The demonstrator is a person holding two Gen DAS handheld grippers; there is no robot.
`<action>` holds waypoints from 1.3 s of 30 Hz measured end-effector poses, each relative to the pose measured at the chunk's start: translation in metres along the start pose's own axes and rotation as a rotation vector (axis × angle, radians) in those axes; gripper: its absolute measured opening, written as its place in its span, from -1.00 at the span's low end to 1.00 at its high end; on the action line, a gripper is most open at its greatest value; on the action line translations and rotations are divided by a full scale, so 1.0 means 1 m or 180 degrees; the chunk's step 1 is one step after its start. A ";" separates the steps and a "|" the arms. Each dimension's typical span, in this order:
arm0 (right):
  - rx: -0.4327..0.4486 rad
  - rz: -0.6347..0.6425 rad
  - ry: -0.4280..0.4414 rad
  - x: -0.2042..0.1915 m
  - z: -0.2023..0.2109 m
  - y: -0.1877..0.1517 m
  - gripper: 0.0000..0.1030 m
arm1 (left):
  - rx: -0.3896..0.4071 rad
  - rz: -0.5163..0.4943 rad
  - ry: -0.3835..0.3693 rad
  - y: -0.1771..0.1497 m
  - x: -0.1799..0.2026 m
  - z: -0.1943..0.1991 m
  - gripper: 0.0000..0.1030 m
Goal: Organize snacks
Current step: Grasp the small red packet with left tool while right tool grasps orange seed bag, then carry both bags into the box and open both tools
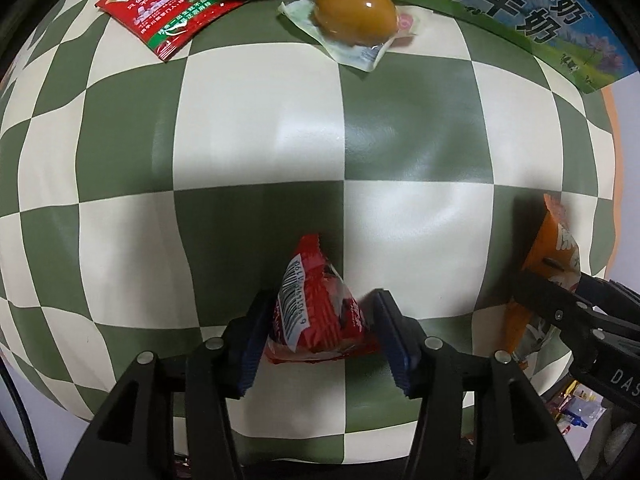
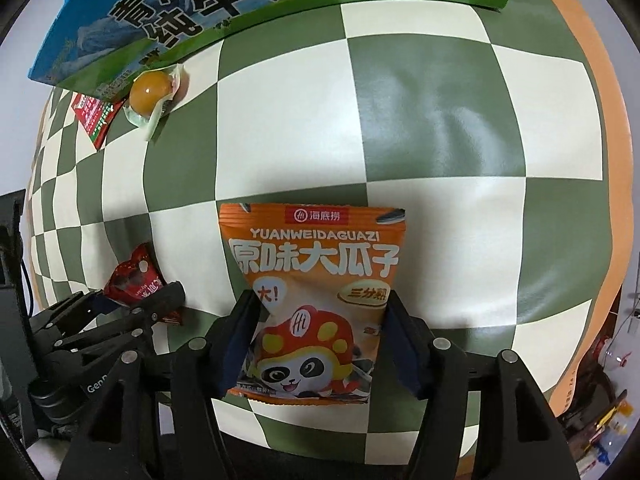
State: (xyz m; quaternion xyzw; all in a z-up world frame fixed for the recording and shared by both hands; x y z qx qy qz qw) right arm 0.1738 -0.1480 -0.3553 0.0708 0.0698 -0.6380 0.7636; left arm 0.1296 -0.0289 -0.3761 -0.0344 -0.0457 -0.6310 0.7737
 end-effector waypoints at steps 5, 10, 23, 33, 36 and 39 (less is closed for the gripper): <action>0.0070 0.0040 -0.0070 -0.002 -0.003 -0.001 0.17 | 0.0043 0.0033 -0.0035 0.005 -0.011 0.015 -0.24; 0.0154 0.0014 -0.0020 -0.005 0.003 -0.002 0.07 | 0.0043 0.0124 -0.0183 0.002 -0.009 0.031 -0.25; 0.0609 0.0019 0.0471 -0.010 0.099 0.023 0.04 | 0.0510 -0.0035 -0.0771 0.048 0.040 0.145 -0.25; 0.1263 0.0218 0.0475 0.006 0.219 0.119 0.04 | 0.0845 -0.0318 -0.0825 0.168 0.082 0.214 -0.25; 0.1329 0.0316 0.0291 0.019 0.236 0.168 0.04 | 0.0723 -0.0330 -0.0711 0.197 0.087 0.198 -0.25; 0.1252 0.0360 0.0151 0.023 0.231 0.213 0.04 | 0.0557 -0.0277 -0.0651 0.219 0.091 0.174 -0.25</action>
Point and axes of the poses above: each gripper's, at about its wrist camera, not at the fingertips, and z roughly against the way its jaws point, x to its right, y to its top, the point moved 8 cm from there along -z, roughly the way its jaws point, and after that the axes turned 6 degrees about z, right-handed, at the moved point
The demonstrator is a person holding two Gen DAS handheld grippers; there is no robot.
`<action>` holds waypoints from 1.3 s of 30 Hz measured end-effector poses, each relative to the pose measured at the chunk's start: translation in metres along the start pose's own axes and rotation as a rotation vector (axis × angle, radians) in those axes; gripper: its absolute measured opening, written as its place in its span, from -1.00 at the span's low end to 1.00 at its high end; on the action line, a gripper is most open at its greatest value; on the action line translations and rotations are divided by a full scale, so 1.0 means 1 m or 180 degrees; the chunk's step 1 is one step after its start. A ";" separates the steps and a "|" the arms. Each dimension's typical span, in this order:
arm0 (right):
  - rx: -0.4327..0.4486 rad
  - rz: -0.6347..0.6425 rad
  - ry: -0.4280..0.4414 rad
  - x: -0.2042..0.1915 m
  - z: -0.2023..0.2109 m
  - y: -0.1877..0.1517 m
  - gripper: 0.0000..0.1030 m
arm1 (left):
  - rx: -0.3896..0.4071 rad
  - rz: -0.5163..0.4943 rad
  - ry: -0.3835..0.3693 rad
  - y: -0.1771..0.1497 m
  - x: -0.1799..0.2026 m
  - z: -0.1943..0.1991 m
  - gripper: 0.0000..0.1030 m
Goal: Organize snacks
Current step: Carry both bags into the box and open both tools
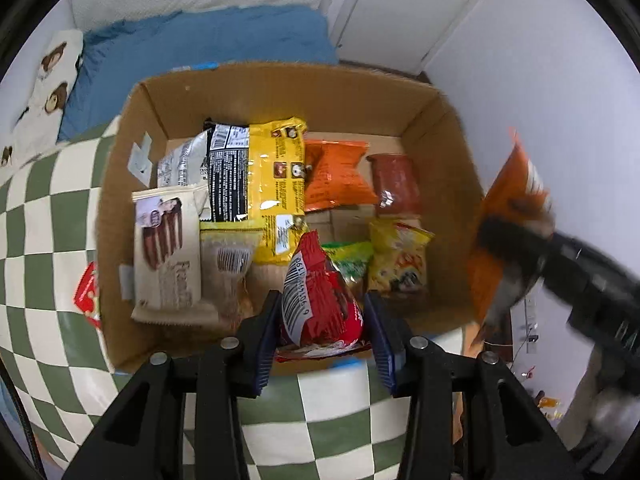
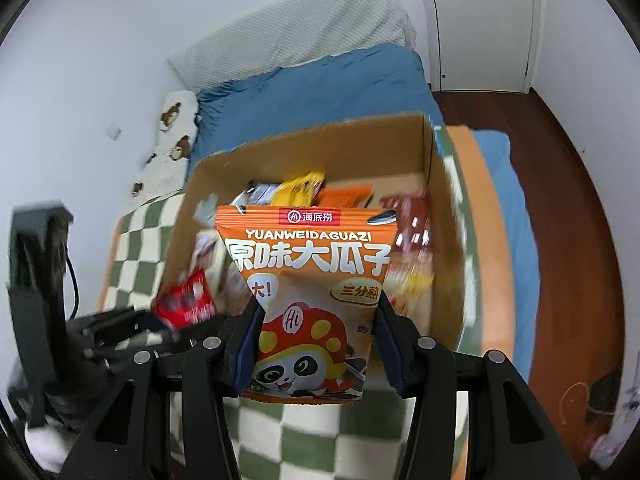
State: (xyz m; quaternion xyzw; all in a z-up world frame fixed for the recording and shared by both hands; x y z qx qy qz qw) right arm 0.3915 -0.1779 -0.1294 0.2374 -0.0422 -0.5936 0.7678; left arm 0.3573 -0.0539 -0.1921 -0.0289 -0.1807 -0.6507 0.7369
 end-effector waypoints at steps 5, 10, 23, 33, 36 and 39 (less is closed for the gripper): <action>-0.0198 0.0027 -0.0118 0.019 -0.038 0.036 0.04 | -0.0200 0.0125 0.0062 0.008 -0.013 -0.029 -0.25; -0.0304 0.0036 -0.0187 0.032 -0.069 0.056 0.04 | -0.0344 0.0146 0.0110 0.007 -0.017 -0.050 -0.25; -0.0626 0.0049 -0.0359 0.052 -0.117 0.075 0.87 | -0.0421 0.0325 0.0221 0.014 -0.022 -0.075 0.51; -0.0548 -0.0104 -0.0287 0.060 -0.101 0.062 0.87 | -0.0025 0.0175 0.0495 0.032 -0.018 -0.036 0.72; -0.0460 -0.0138 -0.0297 0.059 -0.089 0.051 0.87 | 0.0155 0.0137 0.0584 0.041 -0.027 -0.018 0.72; -0.0361 -0.0077 -0.0390 0.054 -0.076 0.039 0.87 | 0.0316 0.0115 0.0646 0.041 -0.030 -0.001 0.72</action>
Point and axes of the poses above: each gripper's, at about its wrist camera, not at the fingertips, and z roughly against the way its jaws point, x to its right, y to its top, the point moved 8 cm from there along -z, roughly the way its jaws point, and after that the axes turned 6 degrees about z, right-handed, at the moved point
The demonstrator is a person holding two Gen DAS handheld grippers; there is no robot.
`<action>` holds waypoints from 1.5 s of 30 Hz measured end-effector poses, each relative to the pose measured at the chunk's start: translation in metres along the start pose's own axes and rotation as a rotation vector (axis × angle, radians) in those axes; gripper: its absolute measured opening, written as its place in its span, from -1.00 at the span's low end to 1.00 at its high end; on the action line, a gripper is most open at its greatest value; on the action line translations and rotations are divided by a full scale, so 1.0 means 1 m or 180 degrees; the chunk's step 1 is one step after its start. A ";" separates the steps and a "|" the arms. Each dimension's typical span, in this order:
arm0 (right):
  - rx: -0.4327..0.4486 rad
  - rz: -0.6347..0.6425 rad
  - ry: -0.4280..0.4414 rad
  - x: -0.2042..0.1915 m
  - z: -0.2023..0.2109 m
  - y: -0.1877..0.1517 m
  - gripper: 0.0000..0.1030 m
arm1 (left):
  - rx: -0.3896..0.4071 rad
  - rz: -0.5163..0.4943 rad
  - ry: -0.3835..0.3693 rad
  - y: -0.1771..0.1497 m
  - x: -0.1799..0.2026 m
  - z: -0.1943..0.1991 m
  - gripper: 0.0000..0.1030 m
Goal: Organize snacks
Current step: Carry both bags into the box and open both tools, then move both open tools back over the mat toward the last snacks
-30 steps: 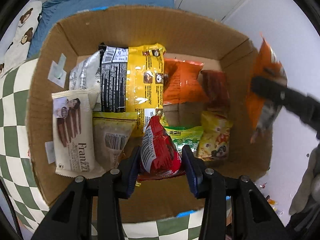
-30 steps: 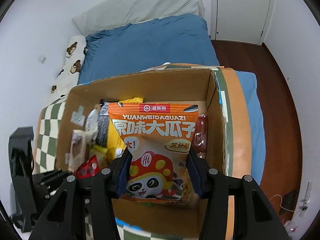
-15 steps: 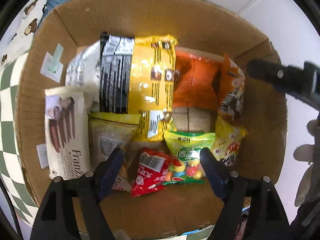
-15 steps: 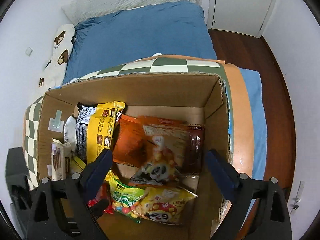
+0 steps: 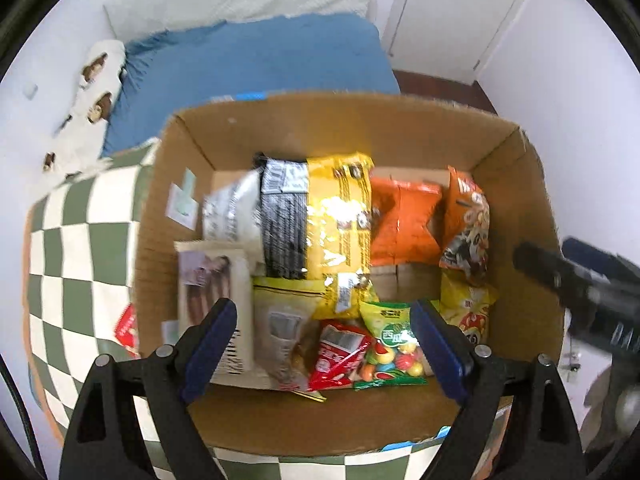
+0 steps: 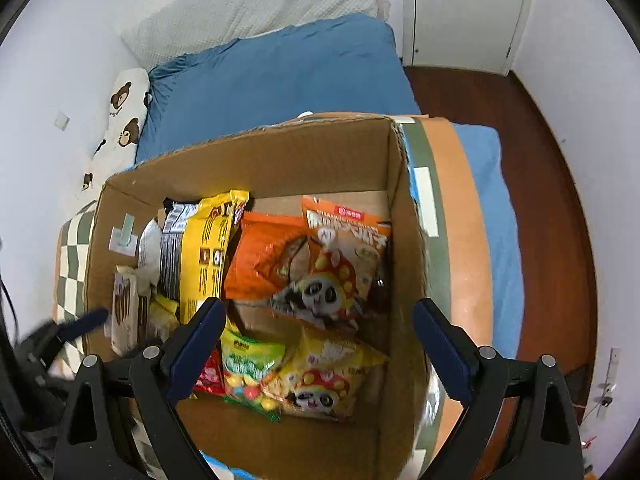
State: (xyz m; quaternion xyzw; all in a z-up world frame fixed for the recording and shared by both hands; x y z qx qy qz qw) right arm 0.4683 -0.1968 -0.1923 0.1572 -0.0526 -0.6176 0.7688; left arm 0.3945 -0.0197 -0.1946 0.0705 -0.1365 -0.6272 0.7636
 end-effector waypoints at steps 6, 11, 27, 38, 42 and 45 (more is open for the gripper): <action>0.0257 0.0113 -0.0150 -0.013 0.032 -0.021 0.87 | 0.0258 0.0047 0.0020 -0.005 -0.009 0.023 0.72; 0.0486 0.0128 -0.0208 -0.021 0.064 -0.034 0.88 | 0.0482 0.0042 0.0021 -0.014 -0.010 0.048 0.72; 0.1131 0.0101 -0.0326 -0.046 0.164 -0.096 0.88 | 0.1078 -0.0085 0.0068 -0.070 -0.020 0.131 0.72; 0.1256 0.0013 -0.0259 -0.056 0.192 -0.132 0.91 | 0.1077 0.0086 0.0018 -0.101 -0.038 0.146 0.72; 0.0995 -0.0039 0.0124 -0.073 0.161 -0.157 0.91 | 0.0850 0.0372 0.0196 -0.120 -0.086 0.120 0.72; 0.0706 -0.0059 0.0421 -0.094 0.119 -0.175 0.91 | 0.0540 0.0584 0.0384 -0.140 -0.128 0.087 0.72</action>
Point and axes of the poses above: each gripper's, at about its wrist camera, not at the fingertips, and z roughly against the way its jaws point, x to its right, y to its top, the point moved 8 cm from there along -z, roughly the way its jaws point, and after that the axes turned 6 degrees about z, right-handed, at the moved point
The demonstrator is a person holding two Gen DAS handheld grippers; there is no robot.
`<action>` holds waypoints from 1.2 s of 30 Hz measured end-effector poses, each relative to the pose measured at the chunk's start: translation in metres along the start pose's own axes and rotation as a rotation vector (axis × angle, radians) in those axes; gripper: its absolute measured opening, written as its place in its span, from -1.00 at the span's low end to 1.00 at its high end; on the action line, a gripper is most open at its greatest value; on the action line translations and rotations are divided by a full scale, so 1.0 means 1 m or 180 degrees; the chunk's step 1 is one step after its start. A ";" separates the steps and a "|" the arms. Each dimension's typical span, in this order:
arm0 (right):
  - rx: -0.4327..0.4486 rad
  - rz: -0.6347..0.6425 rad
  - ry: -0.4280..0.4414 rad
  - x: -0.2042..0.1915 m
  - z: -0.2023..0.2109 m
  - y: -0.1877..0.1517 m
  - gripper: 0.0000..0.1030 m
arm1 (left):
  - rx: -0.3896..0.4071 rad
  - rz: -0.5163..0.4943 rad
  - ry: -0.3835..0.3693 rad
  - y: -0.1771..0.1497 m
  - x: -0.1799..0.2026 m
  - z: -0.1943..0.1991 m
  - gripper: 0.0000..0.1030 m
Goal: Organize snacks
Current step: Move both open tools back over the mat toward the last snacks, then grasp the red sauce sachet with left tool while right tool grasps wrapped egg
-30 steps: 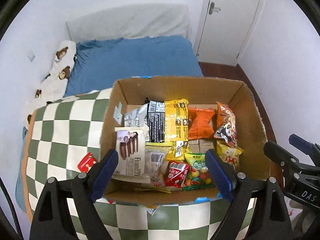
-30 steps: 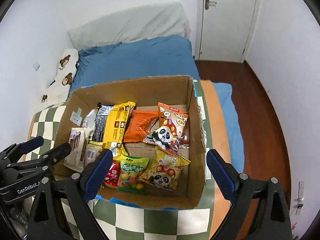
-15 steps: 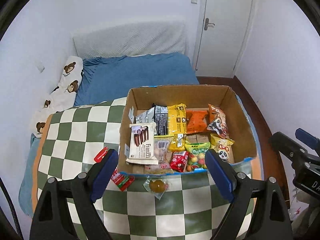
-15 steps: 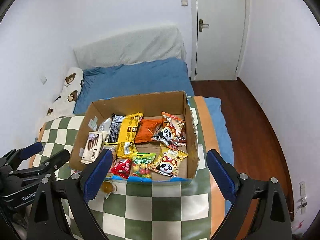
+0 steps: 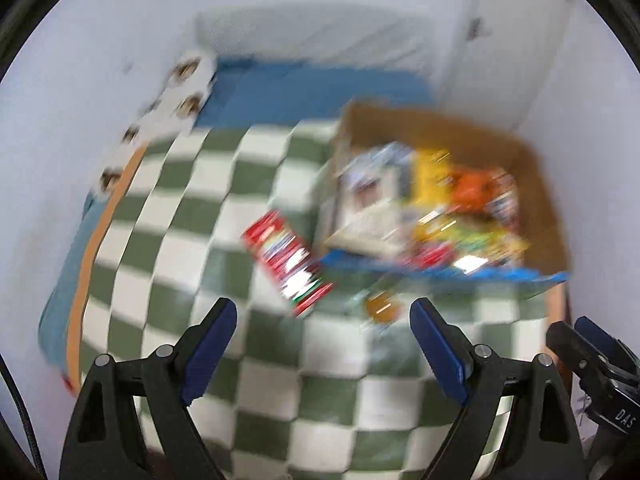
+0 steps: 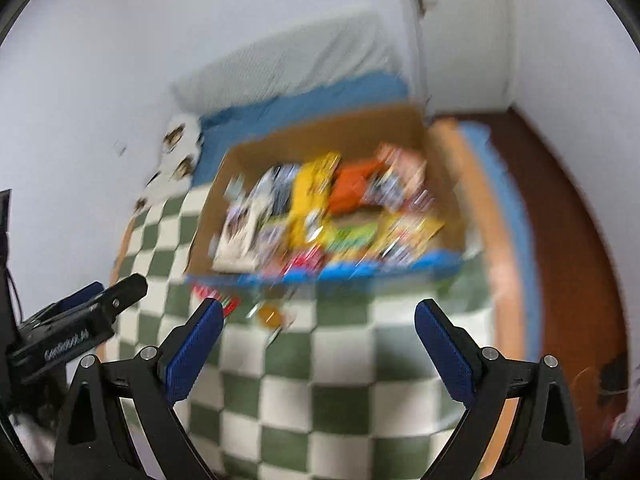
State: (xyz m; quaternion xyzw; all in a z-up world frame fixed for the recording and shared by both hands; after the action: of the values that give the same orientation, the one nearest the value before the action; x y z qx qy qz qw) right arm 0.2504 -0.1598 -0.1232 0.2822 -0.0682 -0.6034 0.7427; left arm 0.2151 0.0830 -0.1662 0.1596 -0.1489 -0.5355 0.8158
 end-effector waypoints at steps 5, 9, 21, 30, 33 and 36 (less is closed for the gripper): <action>-0.0271 0.0038 0.0165 -0.029 -0.072 -0.032 0.91 | -0.0268 0.0171 0.0328 -0.019 -0.054 -0.044 0.72; -0.0369 0.0016 0.0168 -0.048 -0.131 -0.042 0.89 | -0.0484 0.0336 0.0460 -0.021 -0.086 -0.080 0.72; -0.0263 -0.0330 -0.0142 -0.062 -0.225 -0.054 0.46 | -0.1032 0.1445 -0.0198 0.038 -0.100 -0.185 0.72; -0.0224 -0.0366 -0.0267 -0.069 -0.239 -0.057 0.39 | -0.0985 0.0929 0.0180 0.054 -0.077 -0.227 0.72; -0.0261 -0.0309 -0.0297 -0.070 -0.241 -0.059 0.29 | -0.0845 0.0555 0.0278 0.047 -0.073 -0.224 0.72; -0.0299 -0.0217 -0.0323 -0.076 -0.246 -0.059 0.23 | -0.0748 0.0182 0.0400 0.034 -0.073 -0.218 0.72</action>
State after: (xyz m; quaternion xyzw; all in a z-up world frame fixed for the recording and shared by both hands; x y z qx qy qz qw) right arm 0.2886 -0.0126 -0.3394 0.2182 -0.0678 -0.6444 0.7297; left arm 0.3054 0.1851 -0.3544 0.0919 -0.0383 -0.5148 0.8515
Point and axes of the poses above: each gripper's, at about its wrist camera, not at the fingertips, and z roughly against the way its jaws point, x to its right, y to its top, the point moved 8 cm from there along -z, roughly the way its jaws point, and after that the axes turned 6 degrees about z, right-handed, at the moved point
